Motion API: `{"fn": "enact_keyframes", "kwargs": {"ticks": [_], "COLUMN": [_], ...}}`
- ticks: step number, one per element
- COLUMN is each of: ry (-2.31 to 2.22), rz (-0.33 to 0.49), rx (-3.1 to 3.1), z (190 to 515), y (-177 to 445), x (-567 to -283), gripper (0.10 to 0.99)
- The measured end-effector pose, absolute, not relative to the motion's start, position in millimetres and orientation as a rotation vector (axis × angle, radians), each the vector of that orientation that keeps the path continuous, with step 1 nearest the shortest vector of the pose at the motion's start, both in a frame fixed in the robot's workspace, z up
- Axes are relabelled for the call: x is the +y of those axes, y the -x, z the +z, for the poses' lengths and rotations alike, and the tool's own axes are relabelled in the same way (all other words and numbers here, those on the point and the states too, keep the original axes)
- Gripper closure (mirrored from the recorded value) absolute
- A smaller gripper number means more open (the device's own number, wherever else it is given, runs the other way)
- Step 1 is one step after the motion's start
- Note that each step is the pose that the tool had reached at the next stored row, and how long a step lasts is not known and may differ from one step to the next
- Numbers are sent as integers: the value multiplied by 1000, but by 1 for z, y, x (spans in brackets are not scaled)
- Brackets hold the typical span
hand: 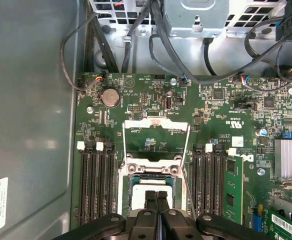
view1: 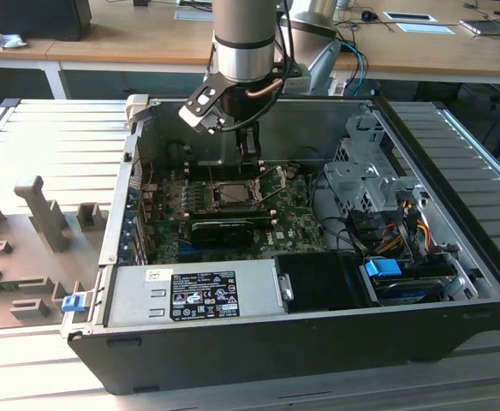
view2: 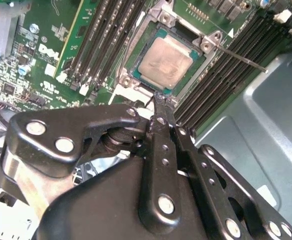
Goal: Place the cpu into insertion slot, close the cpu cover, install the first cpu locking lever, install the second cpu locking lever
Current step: 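Close the cpu cover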
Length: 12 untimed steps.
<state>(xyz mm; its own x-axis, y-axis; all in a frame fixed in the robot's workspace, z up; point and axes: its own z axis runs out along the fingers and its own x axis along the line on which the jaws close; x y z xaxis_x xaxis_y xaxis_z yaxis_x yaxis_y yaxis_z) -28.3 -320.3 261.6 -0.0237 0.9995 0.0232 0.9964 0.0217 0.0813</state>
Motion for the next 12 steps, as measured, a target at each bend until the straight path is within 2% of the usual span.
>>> {"fn": "enact_keyframes", "kwargs": {"ticks": [12], "ry": [-2167], "rz": [115], "rx": [2217], "z": [263], "y": [7], "x": [-322], "gripper": [980]}}
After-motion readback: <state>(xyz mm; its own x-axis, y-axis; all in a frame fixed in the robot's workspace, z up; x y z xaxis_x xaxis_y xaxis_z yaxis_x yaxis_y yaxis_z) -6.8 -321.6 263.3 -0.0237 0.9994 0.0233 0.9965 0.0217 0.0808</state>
